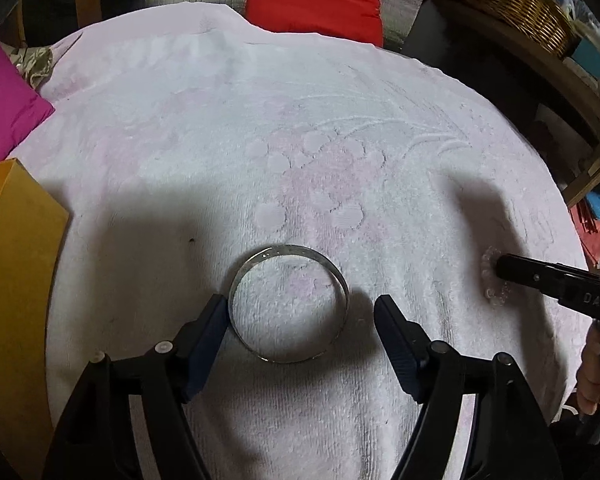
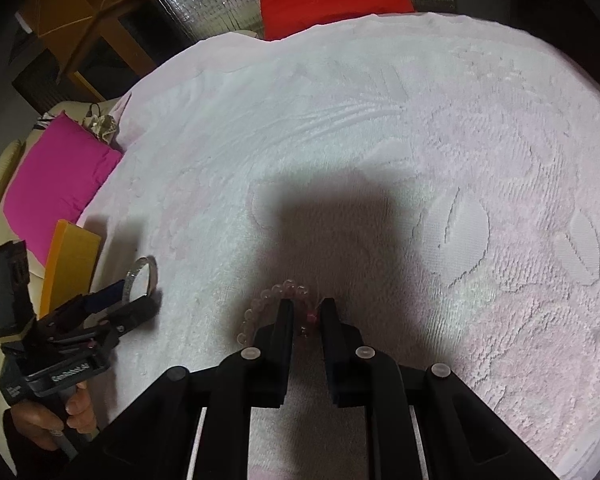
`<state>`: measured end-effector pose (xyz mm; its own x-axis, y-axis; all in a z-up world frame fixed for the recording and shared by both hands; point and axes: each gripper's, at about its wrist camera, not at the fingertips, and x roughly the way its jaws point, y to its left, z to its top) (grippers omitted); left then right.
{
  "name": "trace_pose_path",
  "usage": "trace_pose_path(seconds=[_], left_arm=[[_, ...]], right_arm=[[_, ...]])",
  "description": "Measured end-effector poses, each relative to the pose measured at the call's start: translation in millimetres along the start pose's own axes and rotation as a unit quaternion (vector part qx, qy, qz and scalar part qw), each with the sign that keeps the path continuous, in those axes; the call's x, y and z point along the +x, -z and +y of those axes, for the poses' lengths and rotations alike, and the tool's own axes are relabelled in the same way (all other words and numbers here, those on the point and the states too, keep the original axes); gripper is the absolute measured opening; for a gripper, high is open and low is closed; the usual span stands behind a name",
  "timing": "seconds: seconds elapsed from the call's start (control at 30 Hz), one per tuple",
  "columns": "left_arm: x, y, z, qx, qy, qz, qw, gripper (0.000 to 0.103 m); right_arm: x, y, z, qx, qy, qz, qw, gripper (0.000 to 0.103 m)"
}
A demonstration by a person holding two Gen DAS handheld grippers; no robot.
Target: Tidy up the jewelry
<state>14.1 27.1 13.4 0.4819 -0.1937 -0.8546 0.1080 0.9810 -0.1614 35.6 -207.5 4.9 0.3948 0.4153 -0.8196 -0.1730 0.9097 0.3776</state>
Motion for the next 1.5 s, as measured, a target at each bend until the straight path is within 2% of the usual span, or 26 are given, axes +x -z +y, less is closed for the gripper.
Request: trace_pose_path(seconds=[0.07, 0.17, 0.37, 0.47, 0.73, 0.9, 1.07, 1.5], left_arm=[[1, 0, -1, 0.01, 0.0, -0.005, 0.9999, 0.075], [1, 1, -1, 0.023, -0.015, -0.013, 0.9995, 0.063], [-1, -1, -5, 0.021, -0.012, -0.02, 0.9995, 0.063], [-7, -1, -9, 0.017, -0.005, -0.028, 0.9994, 0.063], [-24, 6, -22, 0.013, -0.028, -0.053, 0.9981, 0.063], [-41, 14, -27, 0.027, -0.057, -0.075, 0.9952, 0.063], [-47, 14, -22, 0.02, -0.073, -0.085, 0.9935, 0.063], [-75, 31, -13, 0.01, -0.111, -0.117, 0.9869, 0.063]], right_arm=[[-1, 1, -1, 0.003, -0.007, 0.002, 1.0, 0.02], [-2, 2, 0, 0.003, -0.011, 0.003, 1.0, 0.023], [0, 5, 9, -0.017, 0.007, -0.008, 1.0, 0.023], [1, 7, 16, -0.036, 0.031, -0.019, 0.999, 0.018], [-2, 15, 23, -0.044, 0.06, -0.04, 0.996, 0.016], [-8, 25, 23, -0.034, 0.064, -0.049, 0.996, 0.016], [-13, 35, 26, -0.026, 0.064, -0.056, 0.996, 0.015], [-29, 42, 49, -0.015, 0.033, -0.075, 0.997, 0.015]])
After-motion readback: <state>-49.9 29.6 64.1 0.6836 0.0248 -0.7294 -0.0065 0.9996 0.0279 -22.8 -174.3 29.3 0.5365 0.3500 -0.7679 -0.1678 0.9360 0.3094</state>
